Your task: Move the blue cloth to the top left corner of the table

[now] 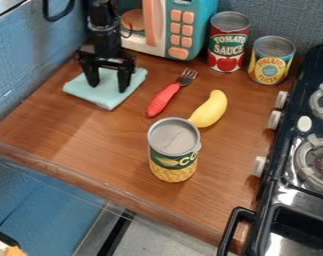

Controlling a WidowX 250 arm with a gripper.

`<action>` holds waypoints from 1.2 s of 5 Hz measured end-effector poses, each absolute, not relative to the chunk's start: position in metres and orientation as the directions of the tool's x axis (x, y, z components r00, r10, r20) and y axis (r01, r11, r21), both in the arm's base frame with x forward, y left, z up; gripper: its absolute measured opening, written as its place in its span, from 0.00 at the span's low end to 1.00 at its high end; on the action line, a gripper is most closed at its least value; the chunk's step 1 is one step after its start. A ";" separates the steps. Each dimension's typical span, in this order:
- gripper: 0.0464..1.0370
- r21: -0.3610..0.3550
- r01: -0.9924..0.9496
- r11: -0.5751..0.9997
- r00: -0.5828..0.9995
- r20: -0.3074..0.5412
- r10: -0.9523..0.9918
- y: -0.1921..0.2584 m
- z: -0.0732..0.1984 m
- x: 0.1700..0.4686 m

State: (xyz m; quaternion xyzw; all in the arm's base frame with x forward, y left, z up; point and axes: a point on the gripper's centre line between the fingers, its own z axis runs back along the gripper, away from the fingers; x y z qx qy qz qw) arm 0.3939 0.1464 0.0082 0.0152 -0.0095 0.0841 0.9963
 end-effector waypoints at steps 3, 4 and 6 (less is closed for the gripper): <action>0.96 0.053 -0.148 0.988 0.988 0.058 0.145 0.145 0.034 0.417; 0.96 0.055 -0.122 0.991 0.985 0.133 0.114 0.142 0.065 0.427; 0.96 0.037 -0.090 0.995 0.988 0.127 0.084 0.134 0.070 0.417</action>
